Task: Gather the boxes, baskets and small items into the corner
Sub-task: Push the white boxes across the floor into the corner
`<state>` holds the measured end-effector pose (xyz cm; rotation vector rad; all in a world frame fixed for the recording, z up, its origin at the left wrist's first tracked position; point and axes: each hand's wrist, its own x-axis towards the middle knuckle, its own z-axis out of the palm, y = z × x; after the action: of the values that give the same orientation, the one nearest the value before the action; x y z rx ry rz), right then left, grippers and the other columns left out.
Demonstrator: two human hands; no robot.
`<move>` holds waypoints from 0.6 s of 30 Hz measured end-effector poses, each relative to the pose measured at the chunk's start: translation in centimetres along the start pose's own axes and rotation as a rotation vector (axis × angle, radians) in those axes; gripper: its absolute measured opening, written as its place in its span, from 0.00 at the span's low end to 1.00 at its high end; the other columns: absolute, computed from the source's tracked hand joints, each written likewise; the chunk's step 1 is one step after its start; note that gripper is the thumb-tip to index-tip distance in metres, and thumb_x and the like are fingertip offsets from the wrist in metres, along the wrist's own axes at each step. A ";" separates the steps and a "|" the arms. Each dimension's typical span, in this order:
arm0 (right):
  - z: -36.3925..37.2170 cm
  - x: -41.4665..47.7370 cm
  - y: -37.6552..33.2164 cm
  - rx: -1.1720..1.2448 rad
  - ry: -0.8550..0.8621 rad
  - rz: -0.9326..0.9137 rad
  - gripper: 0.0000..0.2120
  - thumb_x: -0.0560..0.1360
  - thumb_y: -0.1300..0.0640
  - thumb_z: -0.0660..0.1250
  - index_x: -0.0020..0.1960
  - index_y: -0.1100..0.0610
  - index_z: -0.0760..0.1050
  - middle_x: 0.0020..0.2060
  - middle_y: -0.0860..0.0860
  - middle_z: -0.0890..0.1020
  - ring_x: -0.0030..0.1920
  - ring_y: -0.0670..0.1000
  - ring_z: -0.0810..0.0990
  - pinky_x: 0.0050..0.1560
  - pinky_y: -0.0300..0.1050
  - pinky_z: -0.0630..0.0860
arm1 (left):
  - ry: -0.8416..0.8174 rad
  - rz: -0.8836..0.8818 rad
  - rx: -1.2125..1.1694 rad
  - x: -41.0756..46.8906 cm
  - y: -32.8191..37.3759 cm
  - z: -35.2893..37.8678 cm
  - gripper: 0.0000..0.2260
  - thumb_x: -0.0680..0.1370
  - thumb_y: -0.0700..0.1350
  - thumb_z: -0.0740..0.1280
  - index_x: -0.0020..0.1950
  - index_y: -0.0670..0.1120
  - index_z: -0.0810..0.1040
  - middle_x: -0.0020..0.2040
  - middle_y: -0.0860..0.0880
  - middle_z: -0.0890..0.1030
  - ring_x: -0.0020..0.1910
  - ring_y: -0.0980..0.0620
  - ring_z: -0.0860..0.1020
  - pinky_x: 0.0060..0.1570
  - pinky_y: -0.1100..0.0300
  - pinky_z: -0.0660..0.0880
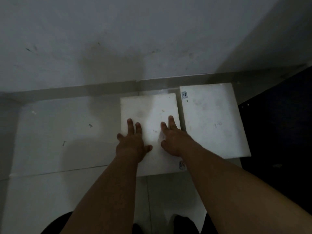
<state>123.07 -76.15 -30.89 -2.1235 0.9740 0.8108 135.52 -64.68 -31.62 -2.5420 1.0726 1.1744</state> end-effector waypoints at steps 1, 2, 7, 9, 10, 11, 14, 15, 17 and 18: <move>-0.2 0.0 -0.2 -0.020 -0.020 0.007 0.37 0.80 0.48 0.59 0.80 0.47 0.40 0.77 0.48 0.30 0.77 0.61 0.55 0.74 0.58 0.60 | -0.012 -0.001 0.007 0.0 0.0 -0.1 0.46 0.77 0.62 0.65 0.79 0.52 0.35 0.76 0.51 0.27 0.76 0.30 0.48 0.69 0.38 0.63; -0.4 0.0 -0.5 -0.042 -0.035 0.015 0.37 0.80 0.47 0.59 0.80 0.48 0.39 0.76 0.48 0.30 0.77 0.61 0.55 0.74 0.59 0.60 | -0.021 0.000 0.012 0.0 -0.1 -0.1 0.46 0.77 0.62 0.65 0.79 0.52 0.34 0.76 0.51 0.27 0.76 0.30 0.47 0.70 0.38 0.63; -1.5 -0.1 -1.7 -0.126 -0.064 0.086 0.36 0.80 0.42 0.58 0.80 0.50 0.43 0.79 0.50 0.35 0.77 0.63 0.53 0.75 0.59 0.58 | -0.026 -0.001 -0.010 -0.4 -0.2 -0.4 0.43 0.77 0.63 0.63 0.79 0.54 0.36 0.77 0.52 0.29 0.76 0.32 0.43 0.71 0.36 0.59; -1.9 -1.7 -2.3 -0.126 -0.023 0.097 0.35 0.80 0.42 0.58 0.80 0.49 0.46 0.79 0.49 0.40 0.77 0.64 0.51 0.75 0.61 0.58 | 0.008 0.022 0.027 -1.9 0.2 -1.2 0.40 0.78 0.64 0.61 0.80 0.55 0.39 0.79 0.51 0.33 0.77 0.33 0.41 0.71 0.34 0.58; -2.1 -3.3 -2.8 -0.121 0.010 0.090 0.34 0.80 0.43 0.58 0.80 0.49 0.47 0.80 0.48 0.42 0.77 0.64 0.50 0.74 0.61 0.58 | 0.033 0.047 0.053 -3.3 0.5 -1.9 0.39 0.78 0.64 0.60 0.80 0.55 0.41 0.80 0.50 0.36 0.77 0.33 0.42 0.70 0.34 0.59; -2.5 -5.4 -3.3 -0.115 0.042 0.077 0.33 0.81 0.44 0.58 0.80 0.48 0.48 0.80 0.49 0.44 0.78 0.63 0.50 0.74 0.61 0.58 | 0.064 0.079 0.080 -5.2 0.8 -2.7 0.37 0.78 0.64 0.60 0.80 0.55 0.44 0.80 0.49 0.39 0.77 0.33 0.45 0.69 0.35 0.60; -4.6 -14.0 -5.5 -0.098 0.129 0.024 0.28 0.81 0.45 0.58 0.79 0.49 0.56 0.79 0.51 0.53 0.76 0.62 0.56 0.72 0.60 0.62 | 0.190 0.190 0.155 -13.2 2.0 -6.3 0.31 0.79 0.62 0.59 0.79 0.53 0.55 0.80 0.45 0.52 0.74 0.38 0.59 0.64 0.43 0.68; -5.8 -17.2 -6.6 -0.088 0.163 0.009 0.26 0.81 0.45 0.58 0.78 0.49 0.60 0.78 0.51 0.56 0.75 0.61 0.59 0.70 0.59 0.64 | 0.229 0.220 0.157 -16.3 2.4 -8.0 0.29 0.79 0.61 0.60 0.78 0.52 0.59 0.78 0.45 0.56 0.71 0.39 0.63 0.62 0.45 0.69; -8.6 -24.2 -8.9 -0.074 0.237 -0.015 0.23 0.81 0.46 0.58 0.75 0.50 0.65 0.75 0.52 0.63 0.71 0.60 0.64 0.66 0.57 0.67 | 0.267 0.267 0.150 -23.1 3.4 -12.0 0.25 0.79 0.59 0.60 0.75 0.52 0.66 0.76 0.46 0.63 0.69 0.42 0.67 0.59 0.48 0.71; -10.1 -27.6 -10.1 -0.066 0.280 -0.028 0.22 0.81 0.47 0.58 0.74 0.50 0.68 0.73 0.52 0.67 0.69 0.60 0.67 0.65 0.56 0.69 | 0.284 0.288 0.148 -26.4 3.9 -14.1 0.23 0.79 0.58 0.60 0.73 0.52 0.68 0.74 0.47 0.65 0.68 0.43 0.67 0.59 0.49 0.71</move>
<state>119.19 -67.67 -1.22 -2.3457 1.0682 0.5474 129.89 -58.73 -2.54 -2.5496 1.5711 0.7623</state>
